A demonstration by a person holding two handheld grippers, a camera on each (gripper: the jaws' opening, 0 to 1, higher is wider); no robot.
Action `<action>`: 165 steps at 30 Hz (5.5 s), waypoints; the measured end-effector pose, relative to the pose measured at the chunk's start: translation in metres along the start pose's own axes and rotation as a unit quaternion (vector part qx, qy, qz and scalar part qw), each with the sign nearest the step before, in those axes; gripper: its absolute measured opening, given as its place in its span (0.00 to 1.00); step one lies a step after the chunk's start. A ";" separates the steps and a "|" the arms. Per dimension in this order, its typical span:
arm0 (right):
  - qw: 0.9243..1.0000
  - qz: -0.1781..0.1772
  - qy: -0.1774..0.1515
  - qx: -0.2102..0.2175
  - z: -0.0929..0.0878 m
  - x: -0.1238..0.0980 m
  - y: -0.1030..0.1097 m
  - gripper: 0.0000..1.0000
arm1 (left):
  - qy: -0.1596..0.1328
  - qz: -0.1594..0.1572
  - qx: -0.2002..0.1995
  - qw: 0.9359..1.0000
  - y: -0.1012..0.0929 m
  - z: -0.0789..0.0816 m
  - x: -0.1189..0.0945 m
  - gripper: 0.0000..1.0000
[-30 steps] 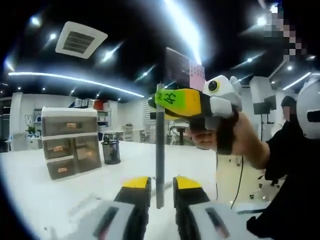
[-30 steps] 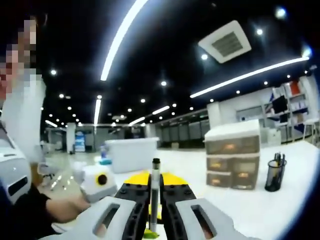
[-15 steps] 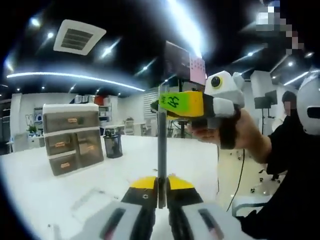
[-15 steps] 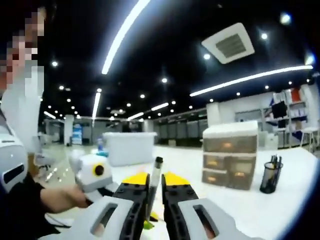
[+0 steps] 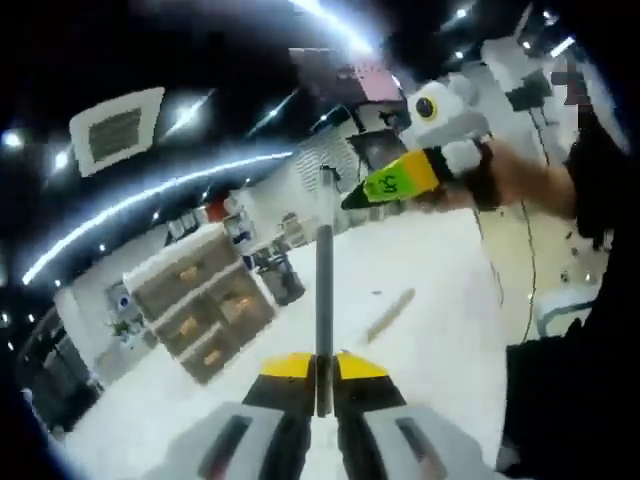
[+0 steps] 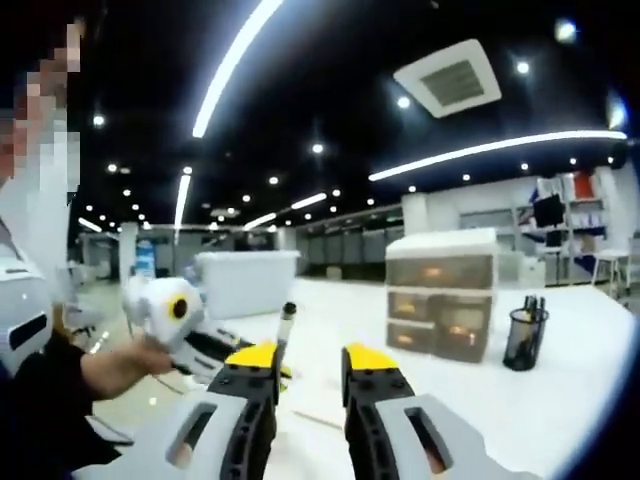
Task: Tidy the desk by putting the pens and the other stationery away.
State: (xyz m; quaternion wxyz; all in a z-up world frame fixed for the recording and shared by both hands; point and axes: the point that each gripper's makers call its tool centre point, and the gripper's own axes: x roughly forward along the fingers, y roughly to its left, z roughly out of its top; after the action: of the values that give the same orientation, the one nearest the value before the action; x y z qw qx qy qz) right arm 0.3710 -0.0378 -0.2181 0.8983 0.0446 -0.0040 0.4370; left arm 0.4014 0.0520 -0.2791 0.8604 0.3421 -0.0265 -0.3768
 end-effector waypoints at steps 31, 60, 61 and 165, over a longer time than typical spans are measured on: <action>0.983 0.107 0.144 0.024 -0.035 0.012 0.025 0.33 | 0.026 0.034 0.638 0.769 0.023 0.035 -0.004 0.07; 0.963 0.144 0.224 0.035 -0.056 0.044 0.039 0.05 | -0.016 0.013 0.803 0.596 -0.022 0.048 0.012 0.08; 0.964 0.143 0.223 0.032 -0.056 0.044 0.039 0.05 | -0.018 0.015 0.802 0.597 -0.022 0.049 0.012 0.08; 0.958 -0.286 -0.017 -0.001 0.071 0.093 -0.349 0.05 | -0.082 0.172 -0.324 0.927 0.047 -0.066 -0.155 0.79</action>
State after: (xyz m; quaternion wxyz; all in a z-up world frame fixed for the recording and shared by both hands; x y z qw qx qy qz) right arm 0.7050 -0.1854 -0.1702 0.9857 0.0509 -0.0069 0.1606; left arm 0.3409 0.2155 -0.2679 0.9707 0.0028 -0.0321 -0.2380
